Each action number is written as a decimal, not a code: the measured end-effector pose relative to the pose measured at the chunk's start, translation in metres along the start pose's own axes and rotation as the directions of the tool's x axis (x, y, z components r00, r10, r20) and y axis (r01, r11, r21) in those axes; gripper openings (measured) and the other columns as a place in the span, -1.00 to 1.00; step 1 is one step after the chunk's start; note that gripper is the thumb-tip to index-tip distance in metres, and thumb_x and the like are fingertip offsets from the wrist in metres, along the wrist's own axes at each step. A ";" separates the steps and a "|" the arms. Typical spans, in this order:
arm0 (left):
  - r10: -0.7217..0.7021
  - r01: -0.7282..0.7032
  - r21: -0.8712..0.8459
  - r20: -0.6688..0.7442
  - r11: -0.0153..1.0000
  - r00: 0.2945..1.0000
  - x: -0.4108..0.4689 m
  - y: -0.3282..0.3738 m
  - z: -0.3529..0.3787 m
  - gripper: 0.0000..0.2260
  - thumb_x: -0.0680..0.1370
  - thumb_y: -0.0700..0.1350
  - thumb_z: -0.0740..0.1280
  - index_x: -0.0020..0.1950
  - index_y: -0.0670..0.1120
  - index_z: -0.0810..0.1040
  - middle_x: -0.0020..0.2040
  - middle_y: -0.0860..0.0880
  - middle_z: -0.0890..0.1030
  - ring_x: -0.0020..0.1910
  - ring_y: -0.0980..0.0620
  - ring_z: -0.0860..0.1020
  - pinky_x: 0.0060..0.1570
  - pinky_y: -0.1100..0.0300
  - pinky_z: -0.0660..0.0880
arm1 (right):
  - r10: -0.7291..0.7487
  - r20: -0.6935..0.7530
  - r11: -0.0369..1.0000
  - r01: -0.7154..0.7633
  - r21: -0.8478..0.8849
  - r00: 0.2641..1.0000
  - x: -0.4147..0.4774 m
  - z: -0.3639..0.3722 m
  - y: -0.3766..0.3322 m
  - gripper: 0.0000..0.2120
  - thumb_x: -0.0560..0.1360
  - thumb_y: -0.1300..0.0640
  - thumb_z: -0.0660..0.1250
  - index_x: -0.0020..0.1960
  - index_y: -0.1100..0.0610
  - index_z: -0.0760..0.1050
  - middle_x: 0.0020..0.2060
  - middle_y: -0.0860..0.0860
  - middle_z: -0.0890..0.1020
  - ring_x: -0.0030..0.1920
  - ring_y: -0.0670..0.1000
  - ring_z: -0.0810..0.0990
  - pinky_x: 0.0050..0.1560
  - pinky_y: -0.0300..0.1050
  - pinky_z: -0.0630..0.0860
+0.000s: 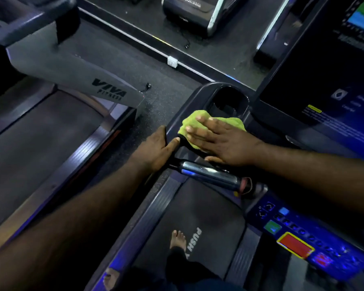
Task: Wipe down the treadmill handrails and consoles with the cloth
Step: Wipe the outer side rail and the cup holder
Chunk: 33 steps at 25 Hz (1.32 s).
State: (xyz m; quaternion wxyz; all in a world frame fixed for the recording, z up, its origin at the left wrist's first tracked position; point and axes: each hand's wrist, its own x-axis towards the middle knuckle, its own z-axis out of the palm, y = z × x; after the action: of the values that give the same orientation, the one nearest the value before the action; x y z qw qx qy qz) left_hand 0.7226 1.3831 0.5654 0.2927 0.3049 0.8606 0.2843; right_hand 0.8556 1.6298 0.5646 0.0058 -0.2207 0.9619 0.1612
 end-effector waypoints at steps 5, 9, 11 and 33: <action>0.004 -0.004 -0.020 0.013 1.000 1.000 -0.002 -0.005 0.000 -0.54 0.65 0.27 0.15 0.41 -0.01 0.35 0.42 -0.14 0.52 0.35 -0.22 0.50 0.25 -0.08 0.38 | -0.355 0.260 0.935 0.342 0.096 0.898 -0.041 -0.019 0.038 -0.41 0.44 -0.19 0.36 0.46 -0.11 0.54 0.54 -0.14 0.45 0.65 0.08 0.22 0.57 0.08 0.09; 0.013 -0.013 -0.009 0.009 1.000 1.000 0.006 -0.012 0.005 -0.57 0.61 0.31 0.12 0.32 0.05 0.34 0.34 -0.10 0.54 0.26 -0.21 0.54 0.23 -0.13 0.44 | -0.408 0.321 0.913 0.393 0.112 0.855 0.008 -0.018 0.042 -0.46 0.44 -0.24 0.21 0.37 -0.11 0.57 0.48 -0.14 0.51 0.61 0.09 0.29 0.56 0.14 0.15; 0.000 0.000 -0.003 0.011 1.000 1.000 0.009 -0.013 0.007 -0.55 0.59 0.34 0.10 0.31 0.07 0.32 0.34 -0.10 0.53 0.24 -0.22 0.54 0.24 -0.17 0.46 | -0.393 0.294 0.919 0.382 0.095 0.871 0.041 -0.010 0.040 -0.56 0.49 -0.17 0.19 0.27 -0.08 0.62 0.39 -0.10 0.57 0.54 0.10 0.38 0.56 0.17 0.19; 0.016 -0.015 0.068 -0.018 0.998 1.000 0.003 -0.012 0.008 -0.46 0.57 0.36 0.22 0.39 0.04 0.29 0.35 -0.09 0.53 0.20 -0.23 0.57 0.15 -0.14 0.49 | -0.105 0.250 0.951 0.024 0.307 0.963 0.002 -0.022 -0.002 -0.79 0.29 0.02 0.24 -0.32 0.06 0.63 -0.29 -0.02 0.59 -0.11 0.03 0.52 -0.19 -0.03 0.48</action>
State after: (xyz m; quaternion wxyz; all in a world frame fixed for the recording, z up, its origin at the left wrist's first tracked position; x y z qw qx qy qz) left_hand 0.7223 1.3794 0.5508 0.2721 0.3188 0.8699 0.2601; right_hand 0.8561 1.6209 0.5850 0.1722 -0.2253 0.9581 0.0401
